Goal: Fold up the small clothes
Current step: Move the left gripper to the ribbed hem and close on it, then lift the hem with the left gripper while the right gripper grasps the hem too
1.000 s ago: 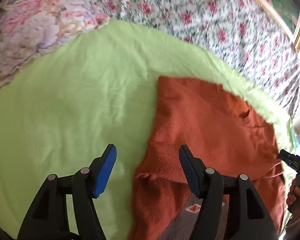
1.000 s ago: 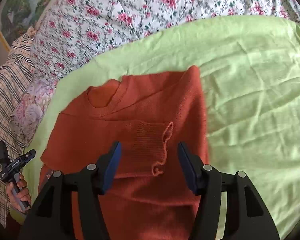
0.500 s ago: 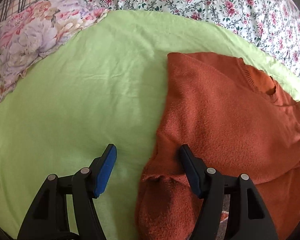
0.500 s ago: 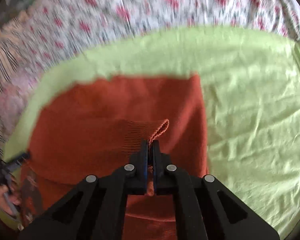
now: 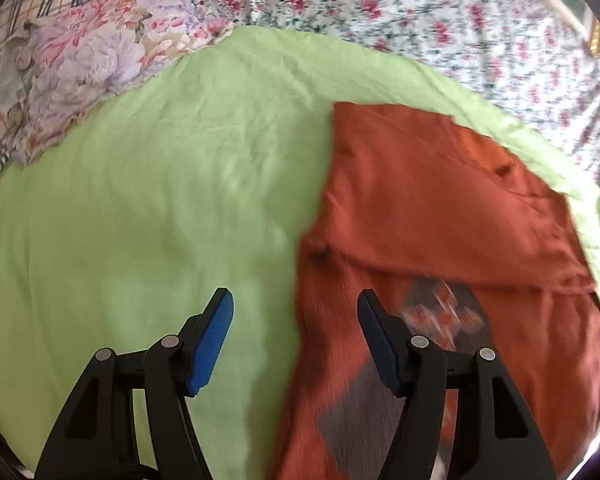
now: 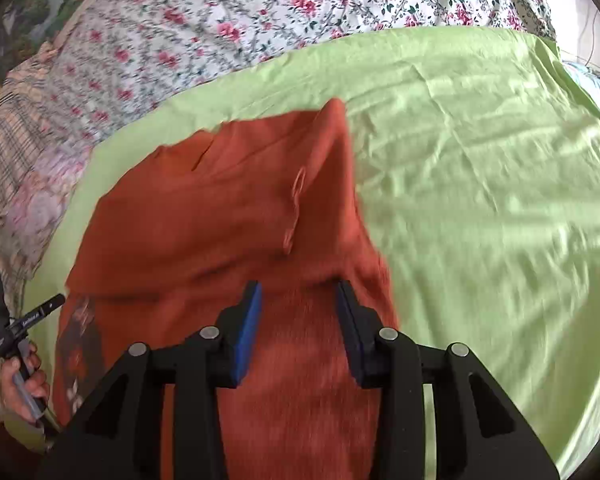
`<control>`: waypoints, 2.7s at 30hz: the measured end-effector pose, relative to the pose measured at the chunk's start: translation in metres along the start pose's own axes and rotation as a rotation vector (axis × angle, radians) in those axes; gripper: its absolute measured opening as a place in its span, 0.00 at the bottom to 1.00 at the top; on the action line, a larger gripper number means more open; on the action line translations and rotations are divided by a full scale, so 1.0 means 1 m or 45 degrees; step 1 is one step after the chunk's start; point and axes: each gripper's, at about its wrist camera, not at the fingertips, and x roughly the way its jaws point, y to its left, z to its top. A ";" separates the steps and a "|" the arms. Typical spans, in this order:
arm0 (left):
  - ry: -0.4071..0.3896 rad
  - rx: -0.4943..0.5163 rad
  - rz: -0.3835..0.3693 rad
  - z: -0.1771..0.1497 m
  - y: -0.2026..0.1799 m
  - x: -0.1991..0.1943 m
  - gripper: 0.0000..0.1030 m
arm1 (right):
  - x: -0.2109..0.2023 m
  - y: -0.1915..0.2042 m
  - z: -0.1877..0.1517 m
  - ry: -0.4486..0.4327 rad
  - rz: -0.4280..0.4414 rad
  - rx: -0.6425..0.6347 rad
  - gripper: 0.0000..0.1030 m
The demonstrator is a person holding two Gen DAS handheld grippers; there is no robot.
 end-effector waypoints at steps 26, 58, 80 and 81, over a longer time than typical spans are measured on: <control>0.192 0.073 -0.470 -0.158 0.023 -0.077 0.31 | -0.108 -0.051 -0.164 0.189 0.270 0.001 0.48; -0.113 0.073 -0.629 -0.114 0.016 -0.148 0.05 | -0.122 -0.038 -0.140 -0.042 0.870 0.139 0.07; -0.293 -0.038 -0.438 0.076 -0.025 -0.036 0.03 | -0.041 -0.036 0.056 -0.258 0.407 0.117 0.07; -0.287 -0.038 -0.433 0.081 -0.026 -0.029 0.03 | -0.032 -0.038 0.063 -0.253 0.408 0.127 0.07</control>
